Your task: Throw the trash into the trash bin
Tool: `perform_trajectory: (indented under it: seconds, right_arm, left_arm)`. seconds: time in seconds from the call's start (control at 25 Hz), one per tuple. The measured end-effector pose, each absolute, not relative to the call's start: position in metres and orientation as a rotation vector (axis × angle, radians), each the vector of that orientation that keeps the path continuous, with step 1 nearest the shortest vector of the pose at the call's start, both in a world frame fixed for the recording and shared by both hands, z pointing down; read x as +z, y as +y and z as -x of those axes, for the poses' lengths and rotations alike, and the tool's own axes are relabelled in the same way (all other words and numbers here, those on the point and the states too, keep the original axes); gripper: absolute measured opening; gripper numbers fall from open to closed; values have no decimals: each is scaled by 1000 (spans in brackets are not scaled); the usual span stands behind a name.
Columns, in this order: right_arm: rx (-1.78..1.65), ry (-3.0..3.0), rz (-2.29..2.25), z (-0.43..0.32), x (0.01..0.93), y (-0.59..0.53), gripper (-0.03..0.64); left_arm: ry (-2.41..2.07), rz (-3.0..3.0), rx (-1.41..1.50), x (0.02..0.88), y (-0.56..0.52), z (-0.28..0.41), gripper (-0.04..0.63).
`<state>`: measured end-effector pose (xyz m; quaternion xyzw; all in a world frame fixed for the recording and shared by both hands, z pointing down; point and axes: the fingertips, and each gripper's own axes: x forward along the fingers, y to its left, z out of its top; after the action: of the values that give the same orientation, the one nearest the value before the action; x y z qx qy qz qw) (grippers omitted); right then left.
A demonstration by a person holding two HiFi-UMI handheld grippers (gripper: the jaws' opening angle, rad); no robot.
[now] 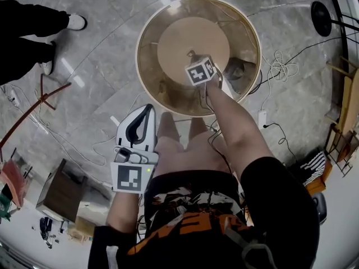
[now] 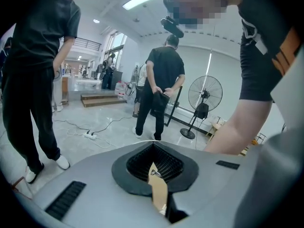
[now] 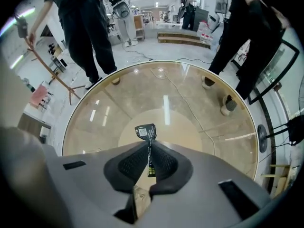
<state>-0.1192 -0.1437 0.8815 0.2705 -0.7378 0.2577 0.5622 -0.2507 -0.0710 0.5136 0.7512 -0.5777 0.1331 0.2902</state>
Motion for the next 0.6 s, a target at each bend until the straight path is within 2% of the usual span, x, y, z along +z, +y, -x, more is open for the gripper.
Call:
perform_trajectory:
  seconds: [0.24, 0.6]
  right_arm:
    - [684, -1734, -789, 41, 859, -153, 31]
    - [867, -1567, -1155, -180, 843, -150, 31]
  left_arm:
    - [-1477, -2076, 369, 509, -79, 213, 23]
    - [-1309, -2247, 409, 491, -101, 98, 23]
